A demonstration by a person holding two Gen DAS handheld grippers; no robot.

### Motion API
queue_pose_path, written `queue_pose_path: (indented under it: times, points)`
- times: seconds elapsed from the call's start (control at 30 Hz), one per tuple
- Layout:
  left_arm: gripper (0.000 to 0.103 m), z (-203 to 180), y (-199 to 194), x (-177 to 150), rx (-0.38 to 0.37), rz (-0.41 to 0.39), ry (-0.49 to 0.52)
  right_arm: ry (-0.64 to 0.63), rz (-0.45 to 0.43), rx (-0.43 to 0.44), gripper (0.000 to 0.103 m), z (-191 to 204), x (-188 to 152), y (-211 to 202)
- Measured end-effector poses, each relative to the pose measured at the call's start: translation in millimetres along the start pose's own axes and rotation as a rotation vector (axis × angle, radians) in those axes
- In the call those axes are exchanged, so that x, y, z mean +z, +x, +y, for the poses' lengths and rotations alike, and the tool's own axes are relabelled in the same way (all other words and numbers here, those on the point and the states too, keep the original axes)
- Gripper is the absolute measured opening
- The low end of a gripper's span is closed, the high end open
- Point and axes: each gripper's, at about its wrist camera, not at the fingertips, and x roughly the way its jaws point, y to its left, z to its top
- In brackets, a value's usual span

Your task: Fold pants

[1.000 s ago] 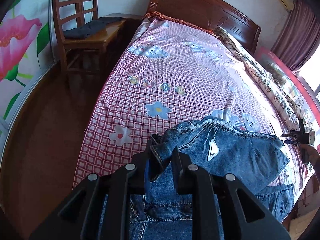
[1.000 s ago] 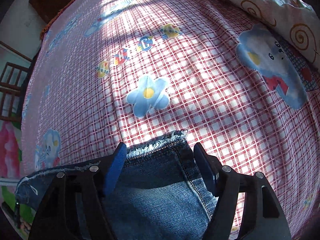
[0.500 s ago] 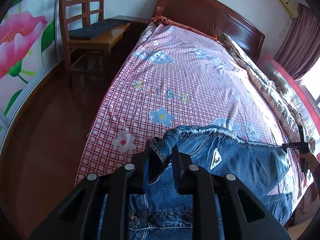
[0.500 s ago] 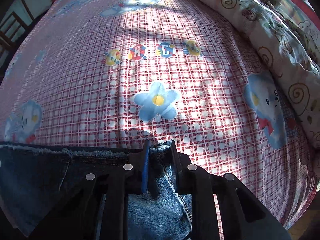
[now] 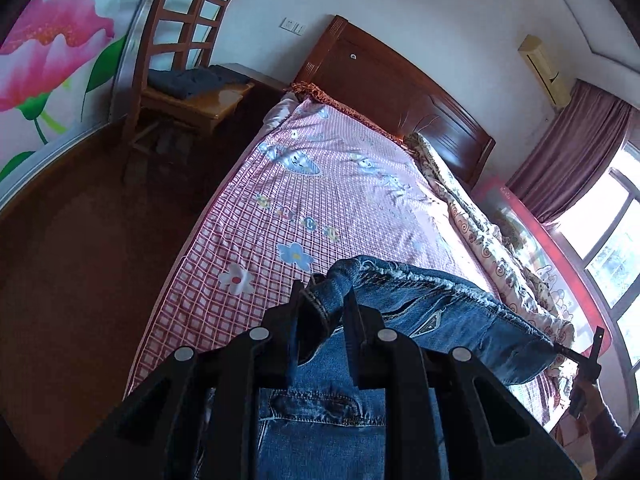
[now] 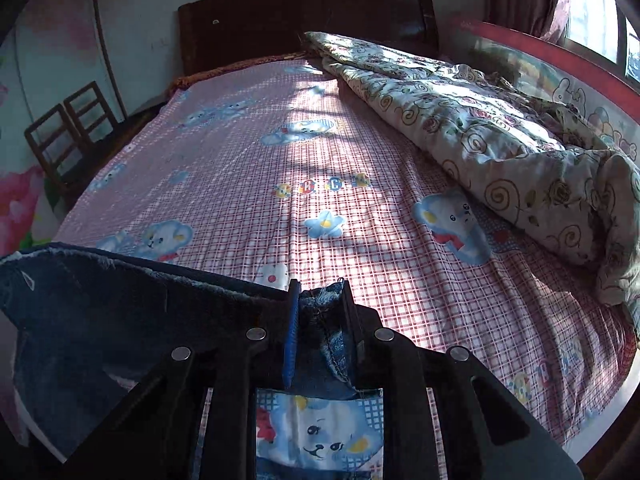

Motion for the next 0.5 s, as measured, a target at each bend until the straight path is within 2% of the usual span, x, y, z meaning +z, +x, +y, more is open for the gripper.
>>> queue_pose_path:
  times: [0.1,0.2,0.27,0.33,0.4,0.43,0.5]
  points:
    - [0.018,6.9,-28.1,-18.8,-0.026,-0.027,-0.015,0.057,-0.029,0.009,0.018,-12.5,-50.3,-28.3]
    - [0.019,17.5,-52.2,-44.2,-0.044,-0.035,-0.038,0.106,-0.013,0.020,0.018,-22.1,-104.3,-39.9]
    - [0.025,27.3,-62.3,-67.2,-0.030,-0.011,-0.045,0.157,0.035,0.057,0.018,-29.0,-139.9,-36.3]
    - [0.027,46.3,-66.7,-90.7,0.028,0.034,-0.102,0.176,0.074,0.058,0.020,-33.2,-174.2,-31.7]
    - [0.034,65.5,-67.2,-113.3,0.122,0.105,-0.147,0.219,0.143,0.017,0.040,-38.8,-202.2,-25.1]
    - [0.036,73.4,-70.8,-124.8,0.176,0.119,-0.161,0.252,0.163,-0.001,0.041,-42.3,-212.2,-25.4]
    - [0.044,80.3,-81.6,-146.0,0.210,0.118,-0.194,0.332,0.129,-0.006,0.041,-47.4,-226.0,-39.7]
